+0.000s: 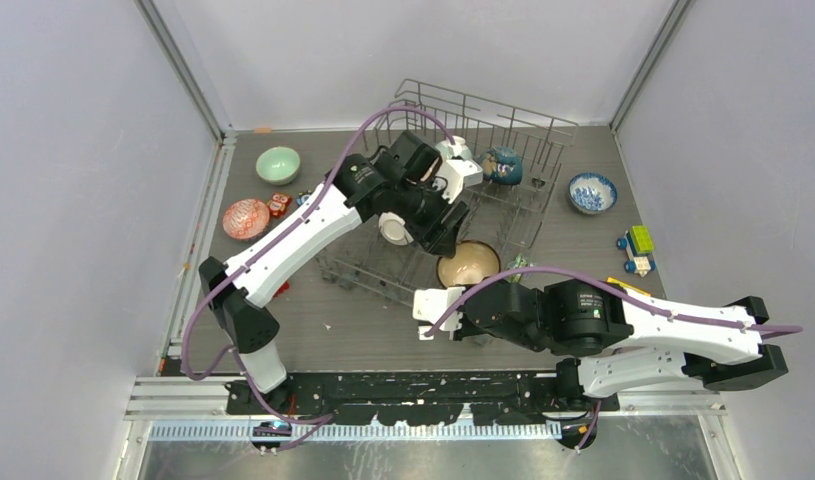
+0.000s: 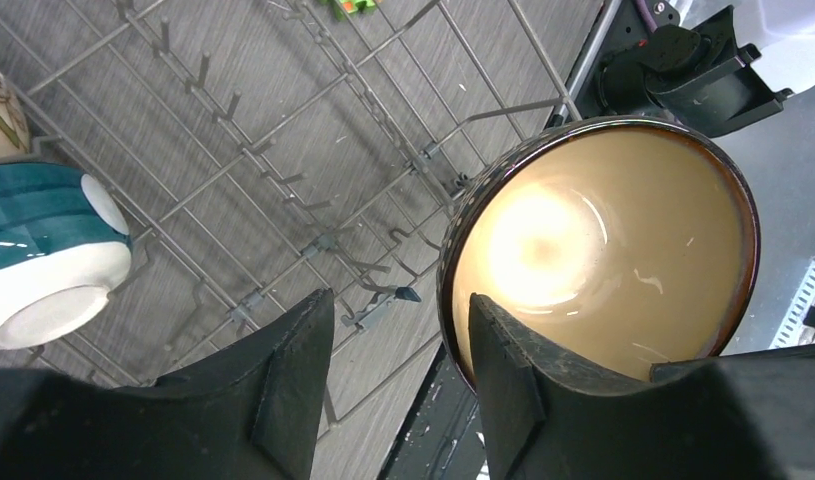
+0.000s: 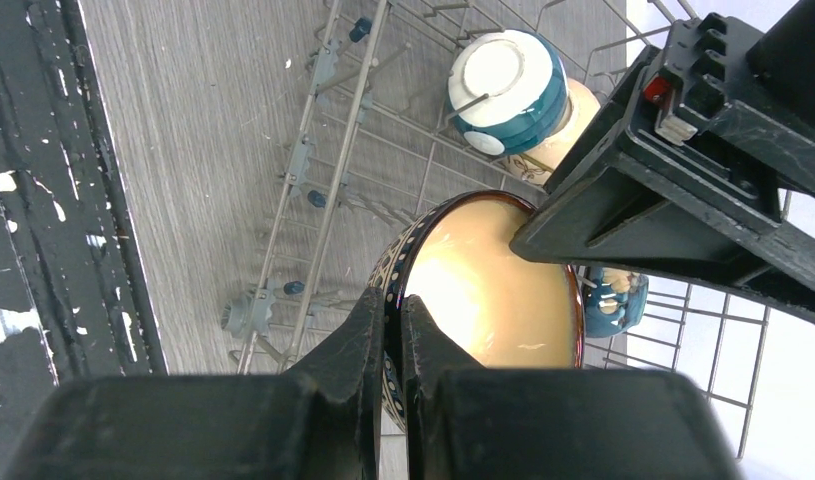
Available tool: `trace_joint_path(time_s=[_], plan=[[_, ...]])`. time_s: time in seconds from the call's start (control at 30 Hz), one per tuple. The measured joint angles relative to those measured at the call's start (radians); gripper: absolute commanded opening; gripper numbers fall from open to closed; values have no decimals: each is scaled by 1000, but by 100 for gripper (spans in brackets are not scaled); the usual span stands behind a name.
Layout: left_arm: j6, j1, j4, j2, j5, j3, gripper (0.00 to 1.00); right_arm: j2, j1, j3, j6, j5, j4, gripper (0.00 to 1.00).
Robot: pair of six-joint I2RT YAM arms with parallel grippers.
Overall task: Unload the bowls from the dish rack
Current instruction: Place the bowl at the center of the board.
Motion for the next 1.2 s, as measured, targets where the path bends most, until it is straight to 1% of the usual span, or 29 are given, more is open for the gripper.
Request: trace_joint_path(time_s=[0.13, 0.23, 0.67, 0.93, 0.97, 1.0, 1.07, 1.1, 1.17, 1.2], plan=[[1, -10, -9, 8, 5, 0, 53, 0, 1, 0, -4, 0, 0, 1], [3, -18, -12, 15, 6, 0, 49, 0, 5, -1, -8, 3, 0, 1], [-5, -34, -22, 31, 23, 20, 1, 1, 20, -3, -25, 18, 12, 1], [-29, -34, -13, 32, 32, 27, 0, 3, 32, -11, -35, 22, 34, 1], [-29, -34, -13, 32, 32, 27, 0, 3, 32, -13, -36, 23, 35, 4], [-29, -34, -13, 32, 32, 27, 0, 3, 32, -13, -37, 23, 36, 15], [-29, -34, -13, 32, 31, 27, 0, 3, 32, -14, -40, 23, 37, 41], [-27, -34, -11, 32, 30, 27, 0, 3, 32, -15, -47, 26, 38, 52], [-19, -34, -19, 32, 10, 27, 0, 2, 33, -16, -48, 34, 38, 68], [-19, -34, -22, 32, 2, 27, 0, 2, 33, -16, -51, 37, 38, 72]])
